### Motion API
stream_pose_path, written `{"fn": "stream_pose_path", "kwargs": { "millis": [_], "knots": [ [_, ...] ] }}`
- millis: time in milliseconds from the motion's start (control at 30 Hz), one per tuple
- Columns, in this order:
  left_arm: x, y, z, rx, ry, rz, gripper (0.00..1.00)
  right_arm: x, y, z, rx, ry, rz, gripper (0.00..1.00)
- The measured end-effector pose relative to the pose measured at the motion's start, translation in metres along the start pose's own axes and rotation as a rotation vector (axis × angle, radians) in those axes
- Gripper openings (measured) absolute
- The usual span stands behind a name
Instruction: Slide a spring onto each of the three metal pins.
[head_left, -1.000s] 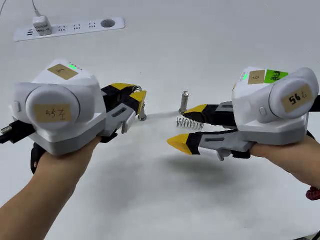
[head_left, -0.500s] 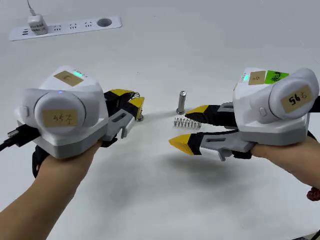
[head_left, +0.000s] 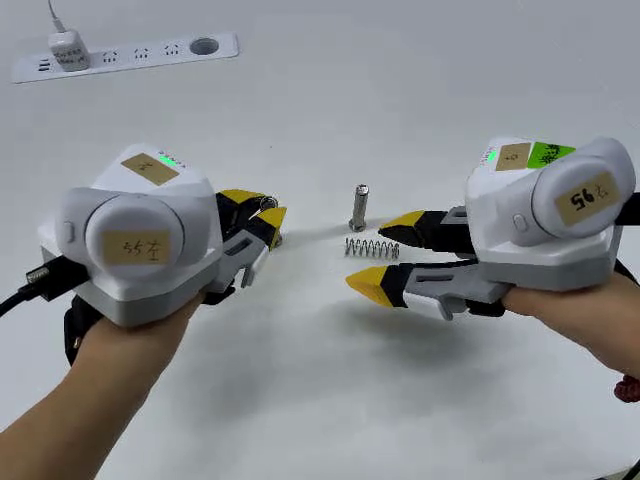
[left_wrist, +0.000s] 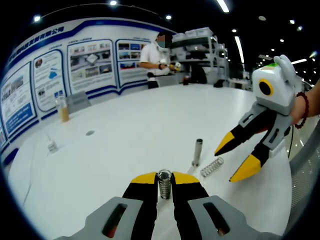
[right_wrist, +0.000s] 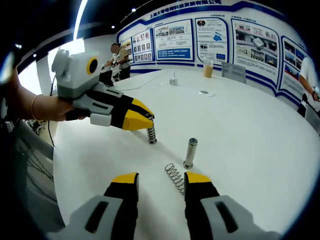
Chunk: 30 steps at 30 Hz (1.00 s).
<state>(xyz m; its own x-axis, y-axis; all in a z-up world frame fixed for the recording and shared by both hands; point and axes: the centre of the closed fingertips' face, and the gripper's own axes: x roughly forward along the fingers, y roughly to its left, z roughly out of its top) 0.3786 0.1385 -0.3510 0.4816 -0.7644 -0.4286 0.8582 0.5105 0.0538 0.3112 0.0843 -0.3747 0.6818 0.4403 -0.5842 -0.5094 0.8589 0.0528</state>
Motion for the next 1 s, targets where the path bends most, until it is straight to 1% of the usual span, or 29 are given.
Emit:
{"fn": "stream_pose_path", "kwargs": {
  "millis": [200,467,800,867,1000],
  "knots": [
    [0.001,-0.001,-0.004,-0.010,0.013,0.000,0.10,0.000,-0.004,0.000,0.002,0.006,-0.018,0.37],
    [0.002,-0.001,-0.009,-0.022,0.027,-0.001,0.10,0.000,-0.008,0.000,-0.002,0.013,-0.027,0.37],
    [0.002,-0.001,-0.009,-0.042,0.029,0.003,0.11,-0.002,-0.012,-0.002,-0.015,0.036,-0.035,0.34],
    [0.001,-0.001,-0.009,-0.049,0.031,-0.002,0.14,-0.002,-0.013,-0.003,-0.019,0.042,-0.037,0.34],
    [-0.002,0.000,-0.005,-0.059,0.021,0.002,0.17,-0.002,-0.014,-0.002,-0.019,0.048,-0.034,0.33]
  ]
}}
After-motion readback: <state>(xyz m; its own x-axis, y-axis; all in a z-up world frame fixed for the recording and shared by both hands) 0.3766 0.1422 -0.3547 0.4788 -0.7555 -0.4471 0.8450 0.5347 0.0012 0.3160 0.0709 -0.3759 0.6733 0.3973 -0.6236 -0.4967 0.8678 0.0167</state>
